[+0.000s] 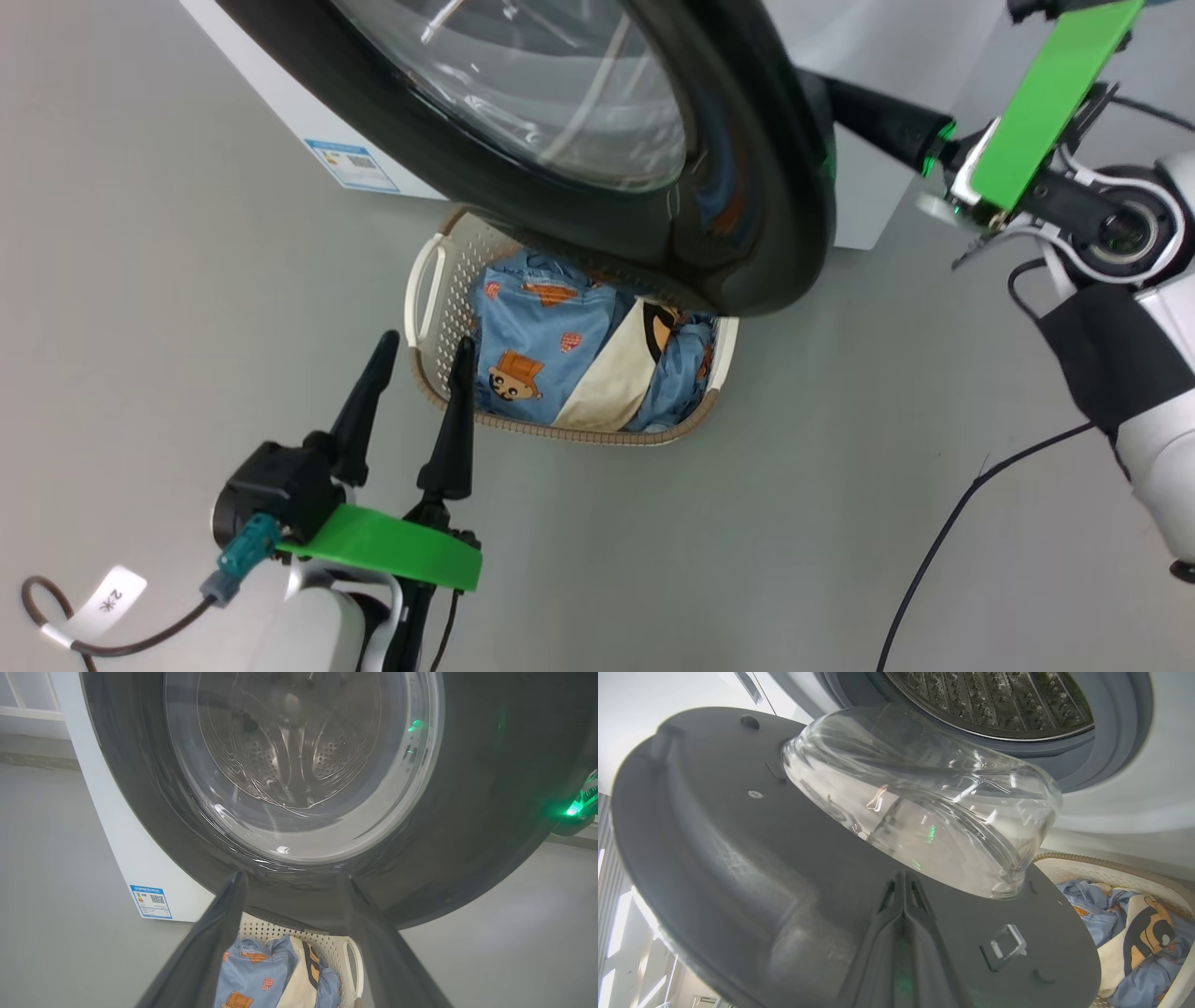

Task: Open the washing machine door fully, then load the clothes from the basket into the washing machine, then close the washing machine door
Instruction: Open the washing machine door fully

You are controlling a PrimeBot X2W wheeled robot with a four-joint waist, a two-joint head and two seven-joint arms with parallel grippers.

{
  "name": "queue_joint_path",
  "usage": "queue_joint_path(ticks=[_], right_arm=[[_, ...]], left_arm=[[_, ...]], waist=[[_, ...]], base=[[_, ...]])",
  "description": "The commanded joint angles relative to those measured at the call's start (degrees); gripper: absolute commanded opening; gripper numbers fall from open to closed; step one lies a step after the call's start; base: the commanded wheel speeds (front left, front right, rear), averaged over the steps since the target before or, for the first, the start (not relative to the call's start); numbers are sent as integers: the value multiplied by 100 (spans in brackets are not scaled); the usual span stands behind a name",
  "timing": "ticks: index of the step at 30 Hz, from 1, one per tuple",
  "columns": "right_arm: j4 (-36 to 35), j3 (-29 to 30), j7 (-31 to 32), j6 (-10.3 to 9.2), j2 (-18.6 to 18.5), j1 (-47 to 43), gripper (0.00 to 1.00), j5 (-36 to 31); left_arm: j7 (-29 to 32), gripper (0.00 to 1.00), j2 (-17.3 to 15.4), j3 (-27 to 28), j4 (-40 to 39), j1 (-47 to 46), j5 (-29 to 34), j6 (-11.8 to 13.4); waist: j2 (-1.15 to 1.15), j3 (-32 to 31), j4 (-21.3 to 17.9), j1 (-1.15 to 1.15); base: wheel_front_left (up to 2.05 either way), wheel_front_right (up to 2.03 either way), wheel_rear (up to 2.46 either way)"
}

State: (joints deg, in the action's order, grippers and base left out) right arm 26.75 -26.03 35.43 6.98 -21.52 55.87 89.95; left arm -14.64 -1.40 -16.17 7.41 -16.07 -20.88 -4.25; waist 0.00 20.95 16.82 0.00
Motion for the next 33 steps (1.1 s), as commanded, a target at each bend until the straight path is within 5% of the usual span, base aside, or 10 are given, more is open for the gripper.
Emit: queue_joint_path(ticks=[1,33], right_arm=[[-210,-83,77,51,167,-195,0,34],[-910,-520,461,51,551,-1272,0,88]], left_arm=[[-36,100,-148,219,-91,80,98,-17],[-36,100,-148,357,-75,576,214,-27]], waist=[[0,-109,-13,0],[0,-784,137,0]], base=[[0,0,0],[0,0,0]])
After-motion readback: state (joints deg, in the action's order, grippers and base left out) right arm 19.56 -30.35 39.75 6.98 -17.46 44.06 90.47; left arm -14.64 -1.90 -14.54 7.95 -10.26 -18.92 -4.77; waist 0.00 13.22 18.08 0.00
